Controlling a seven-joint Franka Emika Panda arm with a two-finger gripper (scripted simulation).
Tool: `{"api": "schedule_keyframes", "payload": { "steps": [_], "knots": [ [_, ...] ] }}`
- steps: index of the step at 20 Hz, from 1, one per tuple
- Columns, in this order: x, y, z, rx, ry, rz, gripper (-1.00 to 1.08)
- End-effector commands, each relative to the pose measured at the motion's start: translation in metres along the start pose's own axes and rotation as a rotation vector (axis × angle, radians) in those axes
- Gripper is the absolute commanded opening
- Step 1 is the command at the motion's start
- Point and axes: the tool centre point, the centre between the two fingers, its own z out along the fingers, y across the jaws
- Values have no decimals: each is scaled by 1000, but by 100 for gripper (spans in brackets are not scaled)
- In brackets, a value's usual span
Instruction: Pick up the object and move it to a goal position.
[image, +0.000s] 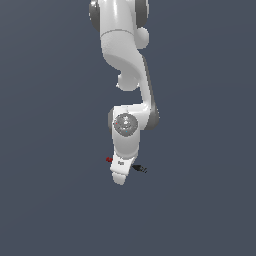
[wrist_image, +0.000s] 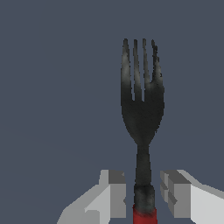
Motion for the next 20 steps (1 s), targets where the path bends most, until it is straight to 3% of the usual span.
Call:
{"api": "schedule_keyframes", "payload": {
  "steps": [1,11,20],
  "knots": [
    [-20,1,-17,-2,-1,2,-100],
    [-87,4,-77,-2,-1,5,-100],
    [-98,7,-87,-2,-1,6,-100]
  ]
}}
